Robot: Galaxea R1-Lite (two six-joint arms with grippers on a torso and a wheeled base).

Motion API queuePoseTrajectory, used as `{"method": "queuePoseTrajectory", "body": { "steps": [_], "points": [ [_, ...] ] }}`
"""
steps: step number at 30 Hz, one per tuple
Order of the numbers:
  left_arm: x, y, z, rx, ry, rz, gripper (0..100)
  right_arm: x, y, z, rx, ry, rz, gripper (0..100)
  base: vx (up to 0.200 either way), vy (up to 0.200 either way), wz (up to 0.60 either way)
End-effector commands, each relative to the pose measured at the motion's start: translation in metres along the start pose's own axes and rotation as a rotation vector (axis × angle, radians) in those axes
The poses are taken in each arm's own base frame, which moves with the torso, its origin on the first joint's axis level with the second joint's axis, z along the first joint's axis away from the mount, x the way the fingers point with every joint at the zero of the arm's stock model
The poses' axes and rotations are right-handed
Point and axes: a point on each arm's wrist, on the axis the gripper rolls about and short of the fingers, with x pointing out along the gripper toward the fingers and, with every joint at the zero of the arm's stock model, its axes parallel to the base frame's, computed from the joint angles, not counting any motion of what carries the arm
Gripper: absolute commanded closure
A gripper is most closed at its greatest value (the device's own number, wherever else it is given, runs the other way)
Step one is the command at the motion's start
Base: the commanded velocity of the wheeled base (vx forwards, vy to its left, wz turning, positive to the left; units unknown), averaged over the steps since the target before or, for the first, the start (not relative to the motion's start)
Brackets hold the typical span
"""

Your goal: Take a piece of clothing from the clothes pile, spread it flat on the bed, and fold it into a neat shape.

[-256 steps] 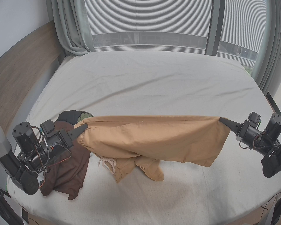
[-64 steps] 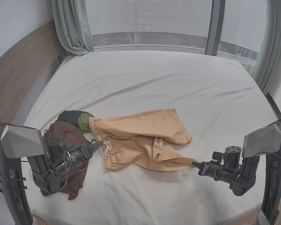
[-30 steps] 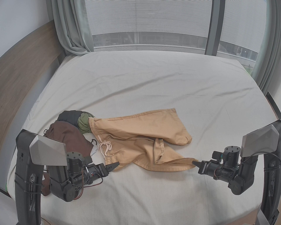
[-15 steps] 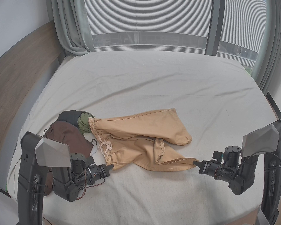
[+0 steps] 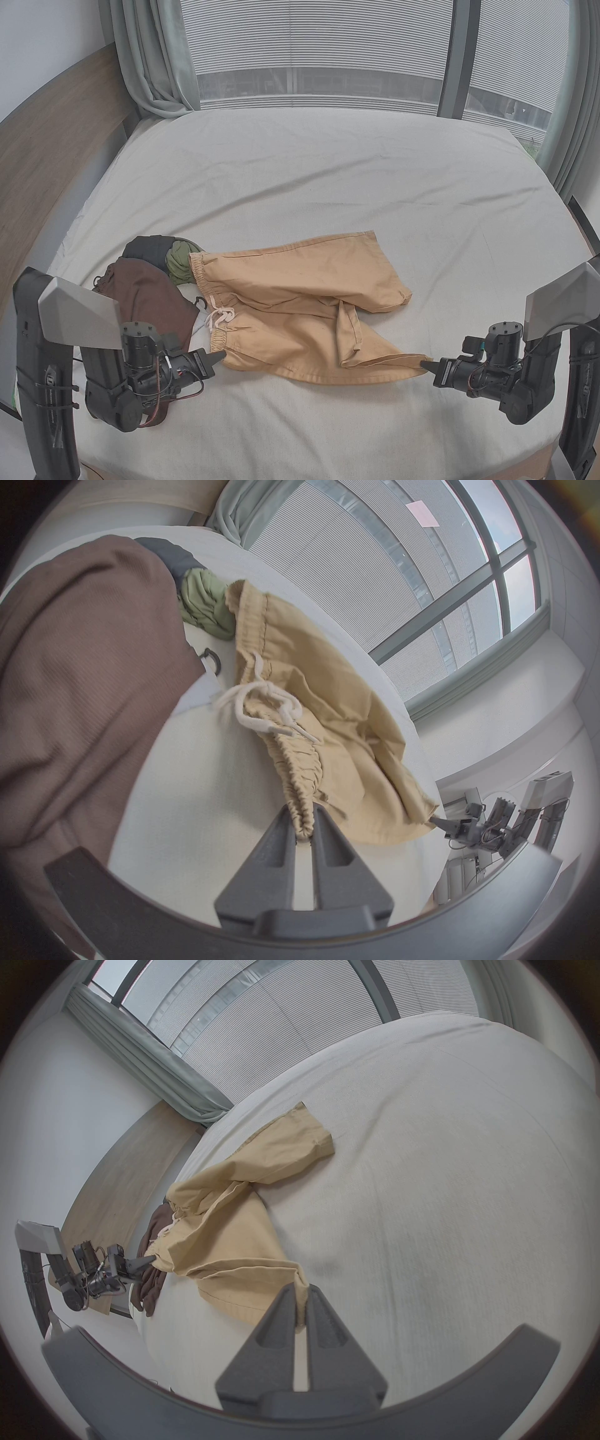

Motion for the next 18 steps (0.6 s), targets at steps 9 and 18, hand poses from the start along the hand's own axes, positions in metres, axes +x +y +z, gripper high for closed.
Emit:
{"method": "queuePoseTrajectory", "body": {
  "steps": [9,18],
  "points": [
    [-0.041,0.006,0.002,0.0,0.03,0.03,100,-0.03,-0.009,-0.014,-0.008,0.085,-0.051,100,0.0,0.0,0.0],
    [-0.037,0.016,-0.01,-0.015,0.076,0.059,100,-0.028,-0.012,-0.02,0.0,0.112,-0.058,100,0.0,0.0,0.0]
  ]
}}
